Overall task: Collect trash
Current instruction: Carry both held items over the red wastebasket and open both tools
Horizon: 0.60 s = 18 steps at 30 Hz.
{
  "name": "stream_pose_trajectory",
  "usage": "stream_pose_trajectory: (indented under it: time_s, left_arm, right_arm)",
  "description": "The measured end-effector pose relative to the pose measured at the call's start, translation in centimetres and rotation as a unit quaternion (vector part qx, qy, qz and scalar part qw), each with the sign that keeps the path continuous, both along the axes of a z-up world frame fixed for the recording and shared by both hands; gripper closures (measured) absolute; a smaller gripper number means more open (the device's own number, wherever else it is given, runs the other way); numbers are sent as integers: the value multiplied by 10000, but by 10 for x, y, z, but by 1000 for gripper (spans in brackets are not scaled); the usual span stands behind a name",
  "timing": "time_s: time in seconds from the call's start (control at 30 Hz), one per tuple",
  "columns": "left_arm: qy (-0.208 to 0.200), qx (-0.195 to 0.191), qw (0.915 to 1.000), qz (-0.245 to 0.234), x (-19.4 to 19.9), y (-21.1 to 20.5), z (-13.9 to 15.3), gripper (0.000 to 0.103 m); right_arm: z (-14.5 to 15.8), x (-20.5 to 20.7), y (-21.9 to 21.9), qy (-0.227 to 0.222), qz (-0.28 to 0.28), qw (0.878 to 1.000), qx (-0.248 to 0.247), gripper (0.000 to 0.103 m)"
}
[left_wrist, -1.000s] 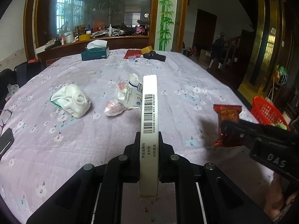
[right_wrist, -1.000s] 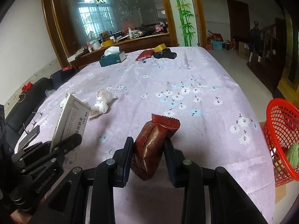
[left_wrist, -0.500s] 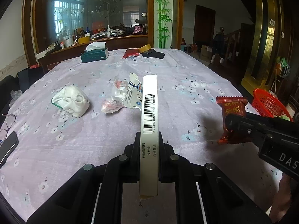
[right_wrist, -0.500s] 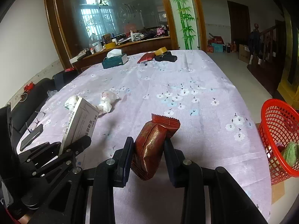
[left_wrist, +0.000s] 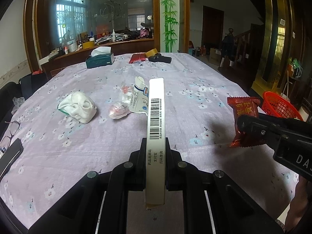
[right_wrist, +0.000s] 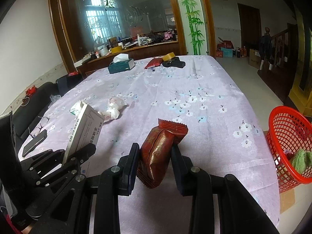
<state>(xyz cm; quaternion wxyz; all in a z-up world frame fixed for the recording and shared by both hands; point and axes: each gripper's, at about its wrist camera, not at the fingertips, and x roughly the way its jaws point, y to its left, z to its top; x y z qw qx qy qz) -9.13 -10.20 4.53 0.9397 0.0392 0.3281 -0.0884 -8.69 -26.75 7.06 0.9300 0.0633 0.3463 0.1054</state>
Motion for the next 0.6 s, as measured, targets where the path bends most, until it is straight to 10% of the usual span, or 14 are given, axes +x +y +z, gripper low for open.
stream_pose_trajectory:
  time_s: [0.6]
  left_arm:
    - [9,-8,10000,10,-1,1,0,91]
  right_arm:
    - [3,-2,-1,13,-4,10000,10,68]
